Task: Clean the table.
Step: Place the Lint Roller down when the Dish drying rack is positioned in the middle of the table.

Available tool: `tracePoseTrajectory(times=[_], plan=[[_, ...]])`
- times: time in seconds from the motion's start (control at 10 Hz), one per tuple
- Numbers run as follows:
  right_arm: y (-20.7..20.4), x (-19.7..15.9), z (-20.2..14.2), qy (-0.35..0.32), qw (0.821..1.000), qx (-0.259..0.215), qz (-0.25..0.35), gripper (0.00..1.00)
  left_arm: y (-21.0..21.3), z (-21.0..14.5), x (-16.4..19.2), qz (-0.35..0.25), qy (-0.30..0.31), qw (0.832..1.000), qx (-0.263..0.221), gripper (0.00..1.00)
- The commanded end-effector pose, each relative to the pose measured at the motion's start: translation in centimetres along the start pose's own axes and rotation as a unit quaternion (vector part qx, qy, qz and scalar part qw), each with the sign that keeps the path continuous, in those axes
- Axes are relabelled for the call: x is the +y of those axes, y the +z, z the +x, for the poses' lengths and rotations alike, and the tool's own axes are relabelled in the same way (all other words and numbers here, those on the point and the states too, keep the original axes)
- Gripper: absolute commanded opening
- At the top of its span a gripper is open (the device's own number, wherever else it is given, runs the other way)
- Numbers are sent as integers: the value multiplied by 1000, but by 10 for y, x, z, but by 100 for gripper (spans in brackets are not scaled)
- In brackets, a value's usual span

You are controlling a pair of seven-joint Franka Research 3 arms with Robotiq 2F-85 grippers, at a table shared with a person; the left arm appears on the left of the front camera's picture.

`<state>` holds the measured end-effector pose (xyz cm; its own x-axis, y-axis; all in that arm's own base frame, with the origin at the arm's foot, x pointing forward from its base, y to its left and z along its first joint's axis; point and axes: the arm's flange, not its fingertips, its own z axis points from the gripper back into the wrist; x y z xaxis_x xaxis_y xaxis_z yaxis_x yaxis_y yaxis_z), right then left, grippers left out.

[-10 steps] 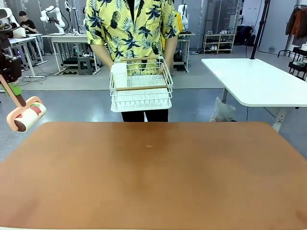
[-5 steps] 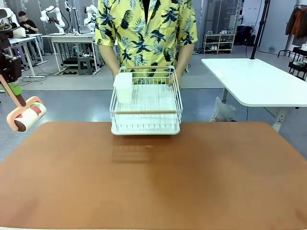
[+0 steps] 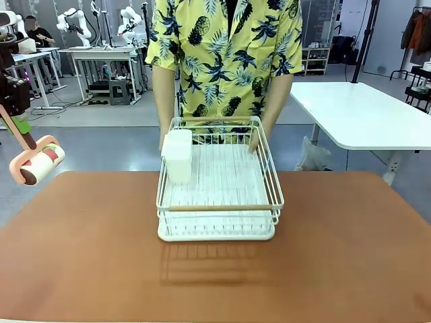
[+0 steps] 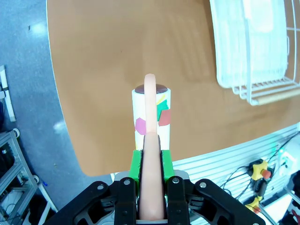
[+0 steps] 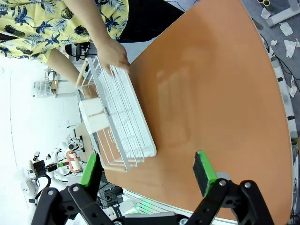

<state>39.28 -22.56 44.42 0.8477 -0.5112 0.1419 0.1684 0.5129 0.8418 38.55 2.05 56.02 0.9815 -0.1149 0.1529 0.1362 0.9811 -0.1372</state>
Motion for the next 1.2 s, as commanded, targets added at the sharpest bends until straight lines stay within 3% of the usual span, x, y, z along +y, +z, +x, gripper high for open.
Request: tracePoseTrajectory(times=[0.0,1.1], plan=[[1,2,-1,0,1000,-1,8,100,7,0,1,2,1,1000,7,21],[1,2,-1,0,1000,-1,8,100,7,0,1,2,1,1000,7,21]])
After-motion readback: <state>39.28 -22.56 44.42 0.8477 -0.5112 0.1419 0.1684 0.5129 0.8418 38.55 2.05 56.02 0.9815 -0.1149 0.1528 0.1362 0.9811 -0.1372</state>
